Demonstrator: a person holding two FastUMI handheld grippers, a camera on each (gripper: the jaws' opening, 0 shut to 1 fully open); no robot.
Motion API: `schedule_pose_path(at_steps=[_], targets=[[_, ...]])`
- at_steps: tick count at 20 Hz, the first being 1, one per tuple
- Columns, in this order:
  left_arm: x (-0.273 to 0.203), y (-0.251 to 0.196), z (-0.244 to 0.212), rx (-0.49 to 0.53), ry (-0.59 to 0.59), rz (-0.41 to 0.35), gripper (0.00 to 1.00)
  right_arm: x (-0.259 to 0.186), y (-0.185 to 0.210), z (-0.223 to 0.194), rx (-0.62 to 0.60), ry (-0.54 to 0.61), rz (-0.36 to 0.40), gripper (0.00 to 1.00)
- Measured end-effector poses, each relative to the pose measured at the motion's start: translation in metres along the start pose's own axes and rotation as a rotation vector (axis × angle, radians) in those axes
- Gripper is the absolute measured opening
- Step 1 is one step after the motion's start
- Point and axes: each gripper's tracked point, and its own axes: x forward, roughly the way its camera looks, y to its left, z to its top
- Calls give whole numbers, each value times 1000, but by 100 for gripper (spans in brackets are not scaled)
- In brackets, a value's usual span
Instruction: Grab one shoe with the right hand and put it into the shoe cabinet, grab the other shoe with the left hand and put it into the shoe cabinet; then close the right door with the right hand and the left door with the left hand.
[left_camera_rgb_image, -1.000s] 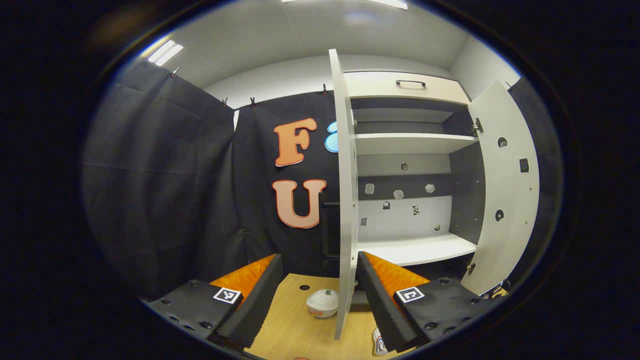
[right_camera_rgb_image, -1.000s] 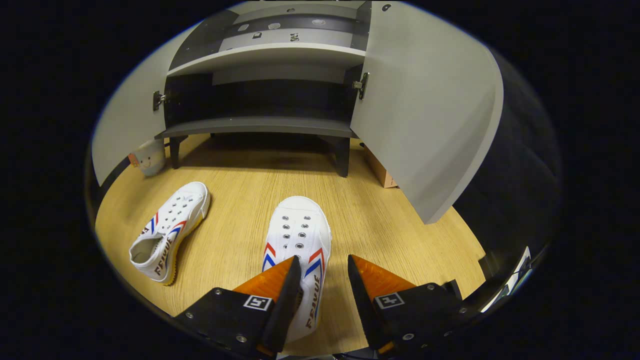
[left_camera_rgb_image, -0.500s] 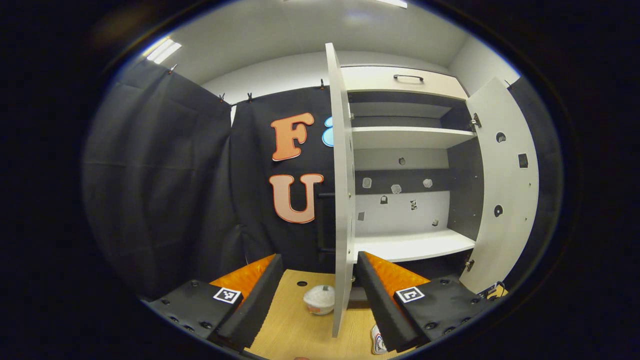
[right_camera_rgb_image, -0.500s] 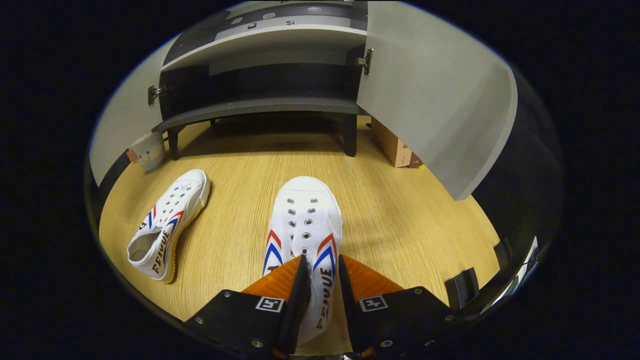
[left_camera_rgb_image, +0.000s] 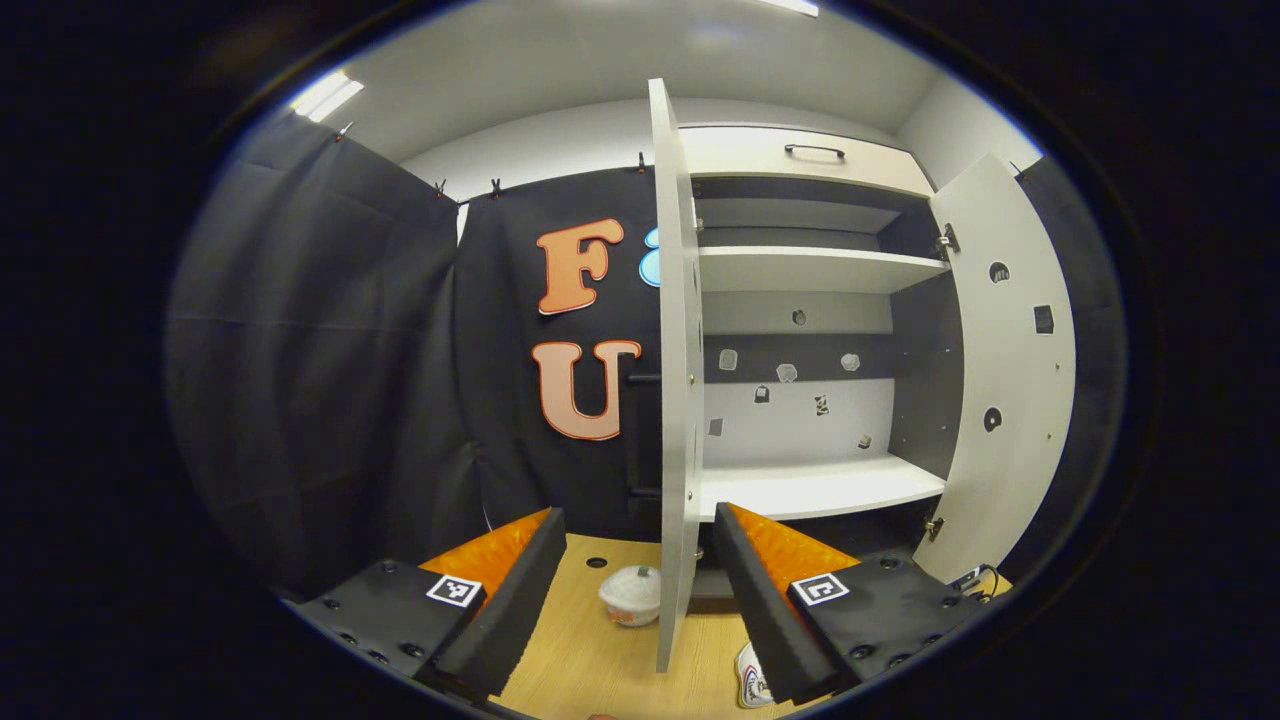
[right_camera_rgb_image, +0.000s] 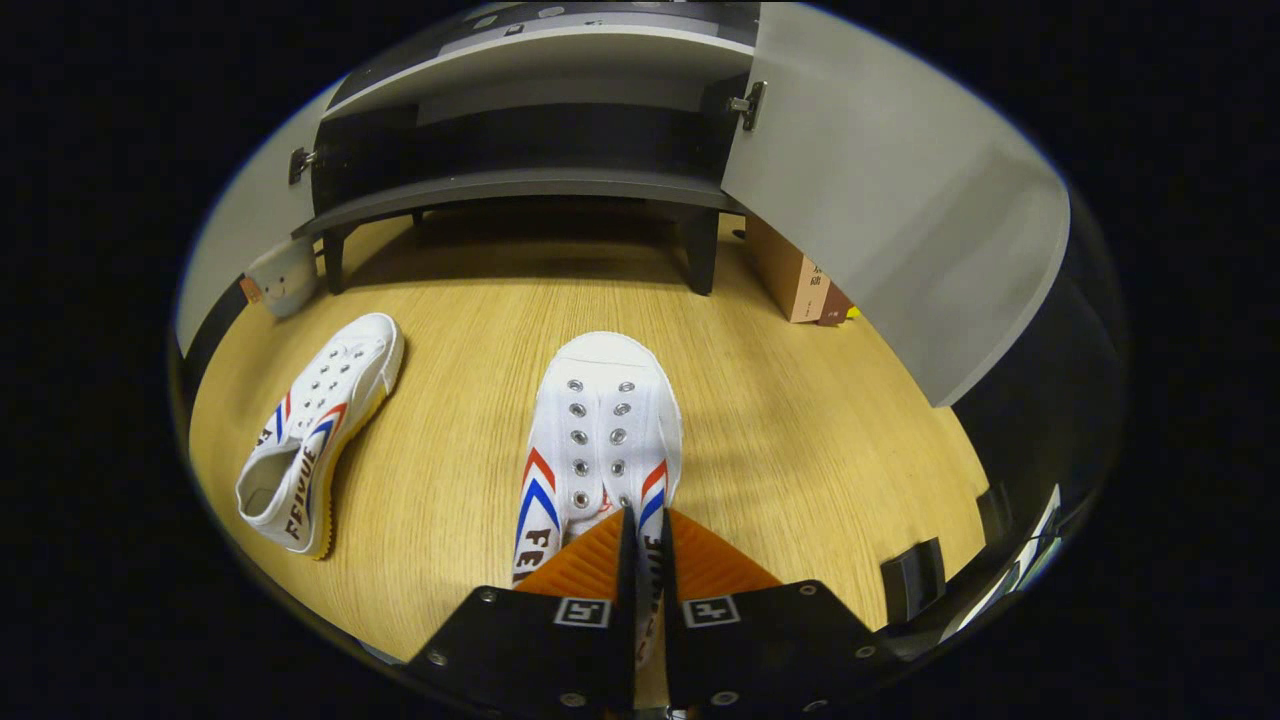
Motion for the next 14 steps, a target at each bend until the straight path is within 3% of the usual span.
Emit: schedule_pose_path(at_steps=[1, 6, 14], targets=[[0, -1, -1, 1, 0, -2, 97, 1, 2, 0, -6, -9, -1, 1], [2, -7, -5, 5, 5, -19, 97, -24, -10, 35, 58, -60, 27, 0], [6, -27, -18, -2, 17, -62, 97, -73, 3, 112, 85, -182, 67, 0]])
